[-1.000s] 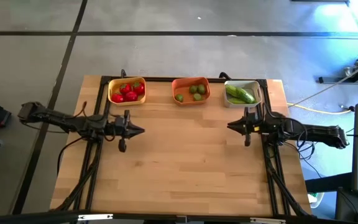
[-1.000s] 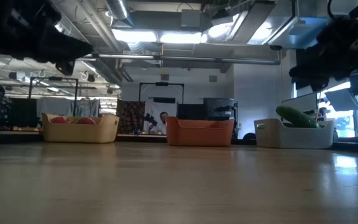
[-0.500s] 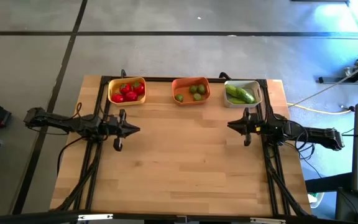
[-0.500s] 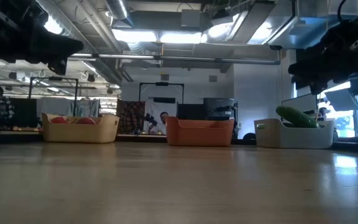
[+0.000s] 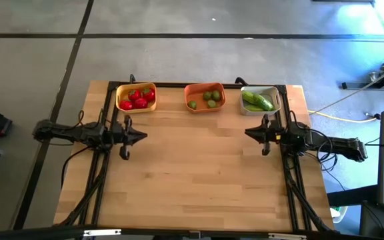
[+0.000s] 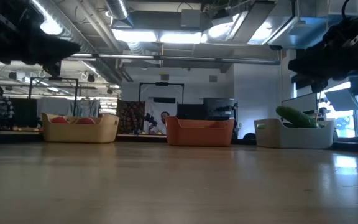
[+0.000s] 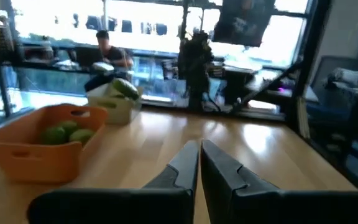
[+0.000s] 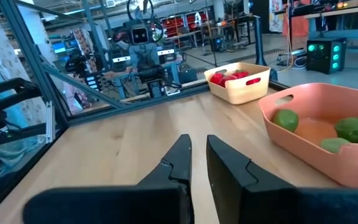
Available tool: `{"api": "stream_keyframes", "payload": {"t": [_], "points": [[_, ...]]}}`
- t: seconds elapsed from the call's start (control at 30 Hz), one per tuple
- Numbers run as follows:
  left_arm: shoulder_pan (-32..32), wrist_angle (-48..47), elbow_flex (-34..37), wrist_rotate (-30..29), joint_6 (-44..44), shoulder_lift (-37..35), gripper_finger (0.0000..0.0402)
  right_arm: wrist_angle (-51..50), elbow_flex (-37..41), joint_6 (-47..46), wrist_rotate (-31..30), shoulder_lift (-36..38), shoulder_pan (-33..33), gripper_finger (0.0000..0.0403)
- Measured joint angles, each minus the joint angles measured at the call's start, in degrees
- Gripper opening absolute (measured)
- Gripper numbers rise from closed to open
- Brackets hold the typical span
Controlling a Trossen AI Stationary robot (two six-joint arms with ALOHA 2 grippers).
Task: Sort produce into baskets
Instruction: Return to Home Position
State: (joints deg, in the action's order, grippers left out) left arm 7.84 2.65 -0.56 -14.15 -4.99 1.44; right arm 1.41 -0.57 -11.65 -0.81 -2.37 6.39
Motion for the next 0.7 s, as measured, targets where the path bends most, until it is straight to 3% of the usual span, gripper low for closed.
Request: {"api": "stream_keyframes", "payload": {"t": [0.7], "points": [[-0.04,0.1,0.0,-1.27,0.59,-0.29,0.0015,0.15,0.05,-0.05,0.39,0.02,-0.02,0.004]]}}
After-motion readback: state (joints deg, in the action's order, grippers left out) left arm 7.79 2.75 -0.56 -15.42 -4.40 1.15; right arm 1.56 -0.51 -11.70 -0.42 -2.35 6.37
